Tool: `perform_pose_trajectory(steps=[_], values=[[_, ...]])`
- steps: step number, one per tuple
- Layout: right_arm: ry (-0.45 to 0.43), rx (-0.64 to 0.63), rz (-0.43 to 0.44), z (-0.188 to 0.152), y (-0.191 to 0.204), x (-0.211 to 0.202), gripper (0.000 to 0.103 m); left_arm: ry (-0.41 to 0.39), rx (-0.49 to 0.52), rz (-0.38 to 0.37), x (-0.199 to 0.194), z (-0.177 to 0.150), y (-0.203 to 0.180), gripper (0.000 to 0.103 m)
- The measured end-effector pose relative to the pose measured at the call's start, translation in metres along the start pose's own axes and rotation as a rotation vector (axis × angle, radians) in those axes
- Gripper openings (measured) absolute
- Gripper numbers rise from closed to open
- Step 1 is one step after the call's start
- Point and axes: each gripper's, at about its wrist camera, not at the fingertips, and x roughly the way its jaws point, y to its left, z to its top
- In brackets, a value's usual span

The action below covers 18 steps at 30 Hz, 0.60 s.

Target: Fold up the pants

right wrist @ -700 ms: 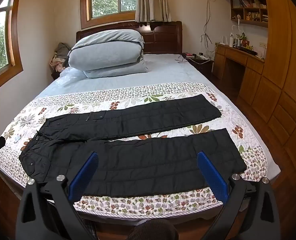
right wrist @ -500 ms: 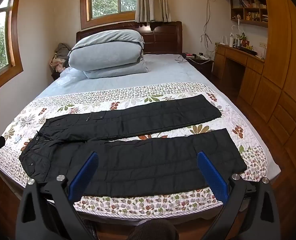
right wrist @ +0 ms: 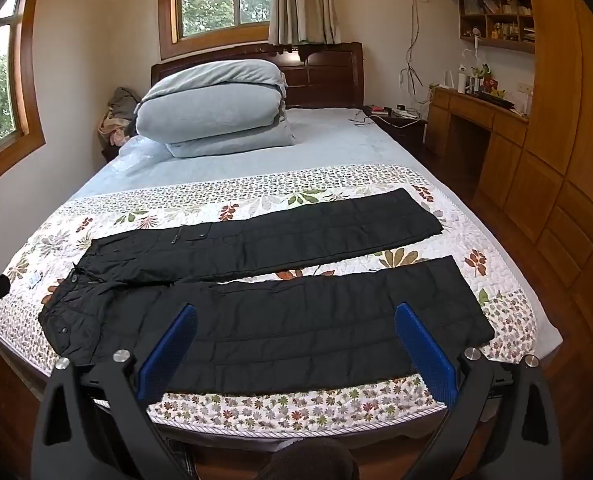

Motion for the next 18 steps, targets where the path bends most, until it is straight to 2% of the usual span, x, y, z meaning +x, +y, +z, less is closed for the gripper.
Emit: perform_pose_trajectory(steps=[18], values=[[-0.001, 0.0, 0.001, -0.0002, -0.0008, 0.0002, 0.1, -0.001, 0.004, 0.002, 0.001, 0.0, 0.0006, 0.101]])
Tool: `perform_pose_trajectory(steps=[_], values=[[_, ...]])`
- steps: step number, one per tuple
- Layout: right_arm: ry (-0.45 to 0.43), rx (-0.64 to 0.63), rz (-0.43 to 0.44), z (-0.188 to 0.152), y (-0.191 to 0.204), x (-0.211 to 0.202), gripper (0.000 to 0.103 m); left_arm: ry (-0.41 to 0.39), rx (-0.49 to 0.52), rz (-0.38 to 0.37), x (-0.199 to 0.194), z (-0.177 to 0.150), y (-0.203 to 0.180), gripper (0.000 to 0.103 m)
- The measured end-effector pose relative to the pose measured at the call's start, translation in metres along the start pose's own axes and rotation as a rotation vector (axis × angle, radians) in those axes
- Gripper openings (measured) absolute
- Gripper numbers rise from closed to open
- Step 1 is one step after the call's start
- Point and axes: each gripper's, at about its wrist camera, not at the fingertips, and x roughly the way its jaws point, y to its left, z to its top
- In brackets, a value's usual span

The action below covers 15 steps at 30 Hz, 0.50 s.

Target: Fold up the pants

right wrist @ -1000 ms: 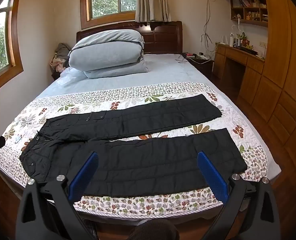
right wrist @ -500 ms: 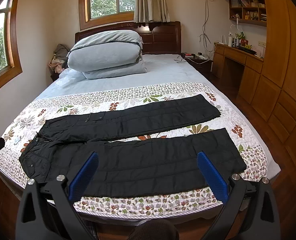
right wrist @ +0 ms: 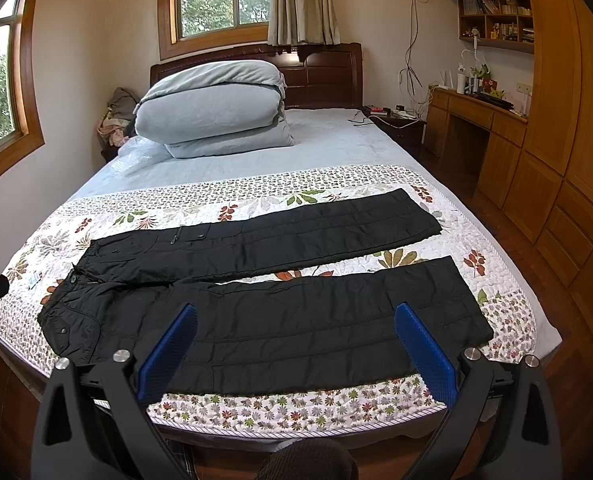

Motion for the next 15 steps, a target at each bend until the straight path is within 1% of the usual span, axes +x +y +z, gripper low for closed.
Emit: perform_pose_trajectory(steps=[15], values=[[0.001, 0.0, -0.001, 0.0001, 0.001, 0.0001, 0.1, -0.003, 0.001, 0.003, -0.0003, 0.0003, -0.0002, 0.101]])
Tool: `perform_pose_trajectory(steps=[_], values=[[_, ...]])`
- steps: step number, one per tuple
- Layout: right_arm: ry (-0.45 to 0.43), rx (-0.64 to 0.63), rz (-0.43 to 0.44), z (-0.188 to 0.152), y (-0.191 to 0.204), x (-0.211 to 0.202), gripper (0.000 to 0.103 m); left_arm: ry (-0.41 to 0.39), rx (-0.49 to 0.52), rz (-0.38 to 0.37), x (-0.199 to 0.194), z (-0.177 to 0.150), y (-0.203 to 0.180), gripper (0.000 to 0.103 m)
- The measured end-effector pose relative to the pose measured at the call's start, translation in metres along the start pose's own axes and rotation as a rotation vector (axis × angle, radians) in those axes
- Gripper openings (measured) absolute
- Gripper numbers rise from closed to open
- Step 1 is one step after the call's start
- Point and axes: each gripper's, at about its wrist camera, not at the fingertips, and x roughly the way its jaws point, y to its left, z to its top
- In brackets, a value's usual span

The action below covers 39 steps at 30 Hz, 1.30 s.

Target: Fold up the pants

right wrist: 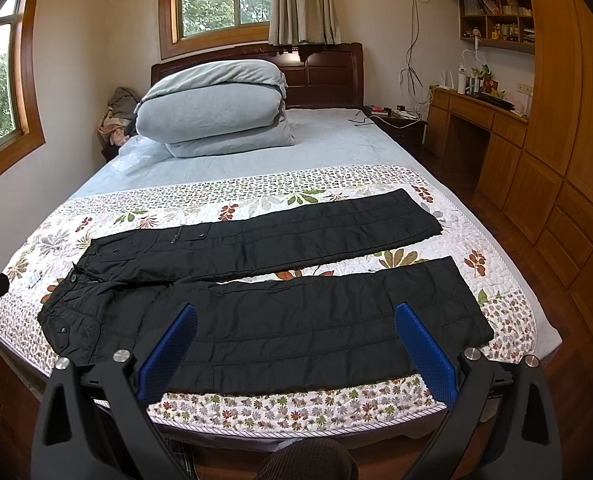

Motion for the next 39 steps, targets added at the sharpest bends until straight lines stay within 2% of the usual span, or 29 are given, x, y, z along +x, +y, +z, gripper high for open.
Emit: perform_pose_trajectory(steps=[39], values=[[0.001, -0.001, 0.001, -0.001, 0.0011, 0.0008, 0.1, -0.003, 0.004, 0.004, -0.0009, 0.0002, 0.0021, 0.101]])
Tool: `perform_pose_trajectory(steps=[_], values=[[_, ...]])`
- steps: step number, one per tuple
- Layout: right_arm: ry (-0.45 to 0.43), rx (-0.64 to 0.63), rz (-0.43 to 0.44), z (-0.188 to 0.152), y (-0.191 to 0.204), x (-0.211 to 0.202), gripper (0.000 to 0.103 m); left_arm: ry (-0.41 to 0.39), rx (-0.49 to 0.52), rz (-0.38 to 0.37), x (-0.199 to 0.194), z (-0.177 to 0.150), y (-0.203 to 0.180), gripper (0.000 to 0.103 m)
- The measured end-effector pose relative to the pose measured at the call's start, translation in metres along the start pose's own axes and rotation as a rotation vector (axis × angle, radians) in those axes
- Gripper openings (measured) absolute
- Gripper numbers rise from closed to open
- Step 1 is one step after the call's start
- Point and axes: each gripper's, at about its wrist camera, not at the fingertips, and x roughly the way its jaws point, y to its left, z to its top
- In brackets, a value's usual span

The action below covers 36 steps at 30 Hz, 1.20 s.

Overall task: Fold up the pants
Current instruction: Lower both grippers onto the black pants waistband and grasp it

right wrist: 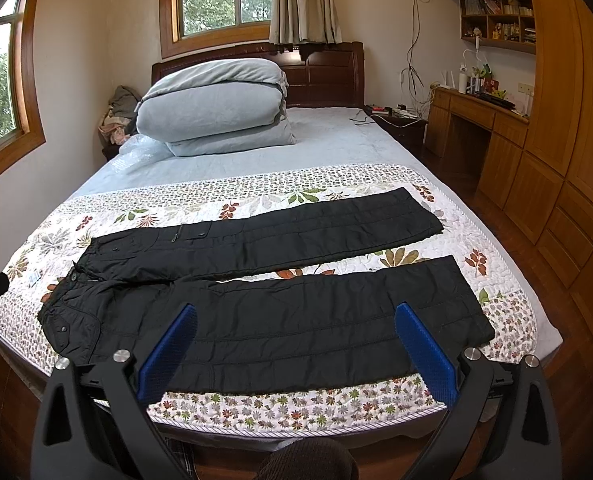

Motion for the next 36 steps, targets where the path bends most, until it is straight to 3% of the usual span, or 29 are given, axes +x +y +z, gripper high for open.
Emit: perform_pose_trajectory(steps=[6, 9, 12, 17, 21, 26, 30, 36], values=[[0.014, 0.007, 0.021, -0.001, -0.004, 0.006, 0.1, 0.019, 0.015, -0.015, 0.007, -0.001, -0.001, 0.101], [0.02, 0.016, 0.06, 0.004, -0.016, 0.01, 0.1, 0.057, 0.007, -0.098, 0.018, 0.0, 0.006, 0.101], [0.019, -0.003, -0.004, 0.021, -0.032, 0.019, 0.1, 0.106, -0.04, -0.183, 0.039, 0.004, 0.022, 0.101], [0.012, -0.033, -0.102, 0.078, -0.067, 0.053, 0.1, 0.181, -0.068, -0.127, 0.092, 0.032, 0.055, 0.101], [0.126, -0.028, -0.078, 0.134, -0.103, 0.127, 0.1, 0.24, -0.089, -0.082, 0.146, 0.063, 0.084, 0.101], [0.349, 0.067, -0.025, 0.18, -0.158, 0.25, 0.1, 0.438, -0.136, -0.101, 0.243, 0.091, 0.123, 0.101], [0.516, 0.057, -0.039, 0.19, -0.19, 0.339, 0.1, 0.652, -0.201, -0.109, 0.327, 0.095, 0.159, 0.101], [0.617, 0.059, -0.009, 0.196, -0.233, 0.439, 0.1, 0.862, -0.305, -0.061, 0.413, 0.096, 0.214, 0.101]])
